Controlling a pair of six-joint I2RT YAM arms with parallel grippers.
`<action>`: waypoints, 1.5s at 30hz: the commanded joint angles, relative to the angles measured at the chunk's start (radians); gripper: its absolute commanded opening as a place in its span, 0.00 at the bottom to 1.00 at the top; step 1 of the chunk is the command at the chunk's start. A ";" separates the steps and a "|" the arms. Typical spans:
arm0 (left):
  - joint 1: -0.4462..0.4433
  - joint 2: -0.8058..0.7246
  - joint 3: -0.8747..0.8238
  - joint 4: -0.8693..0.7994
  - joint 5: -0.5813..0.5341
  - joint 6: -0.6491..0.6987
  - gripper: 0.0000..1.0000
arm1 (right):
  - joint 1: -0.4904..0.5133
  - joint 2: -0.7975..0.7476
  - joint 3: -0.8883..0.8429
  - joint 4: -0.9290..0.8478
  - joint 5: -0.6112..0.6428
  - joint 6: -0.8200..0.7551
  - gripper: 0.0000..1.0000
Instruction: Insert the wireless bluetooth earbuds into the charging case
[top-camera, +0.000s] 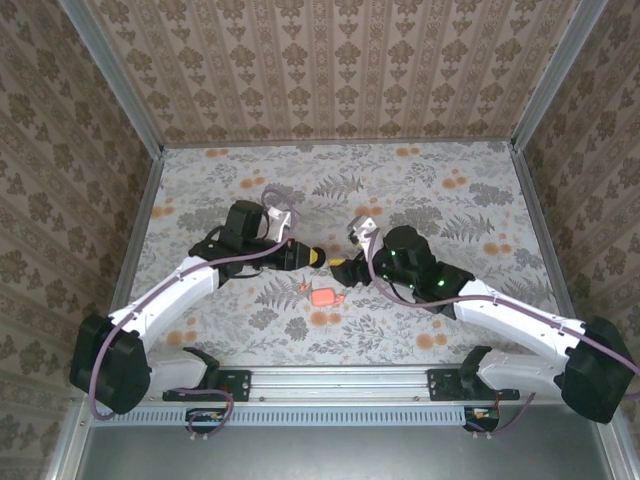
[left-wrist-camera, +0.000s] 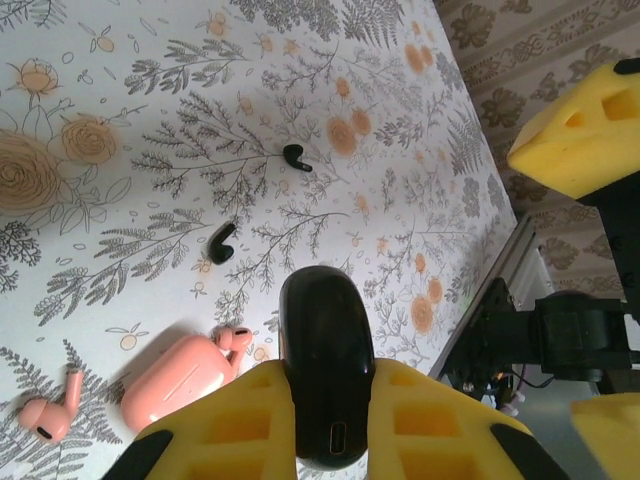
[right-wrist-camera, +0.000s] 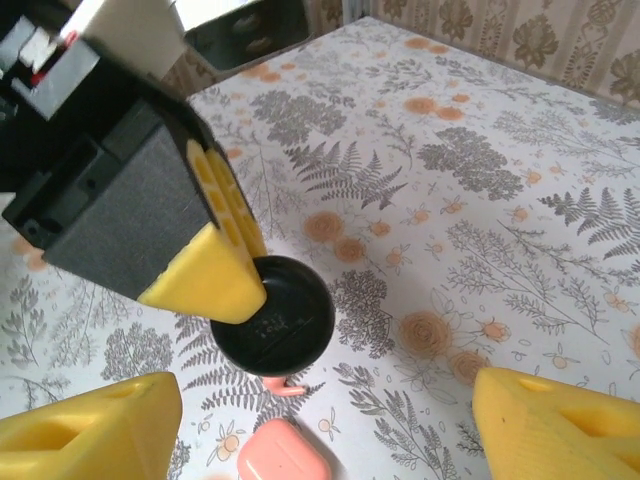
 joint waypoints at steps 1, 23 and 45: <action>0.012 -0.033 -0.031 0.119 0.027 -0.047 0.05 | -0.055 -0.042 -0.028 0.059 -0.118 0.119 0.78; 0.029 -0.118 -0.128 0.519 0.041 -0.213 0.06 | -0.382 0.049 -0.065 0.485 -0.639 0.687 0.68; 0.012 -0.092 -0.078 0.701 0.157 -0.277 0.06 | -0.401 0.139 0.002 0.760 -0.845 0.915 0.66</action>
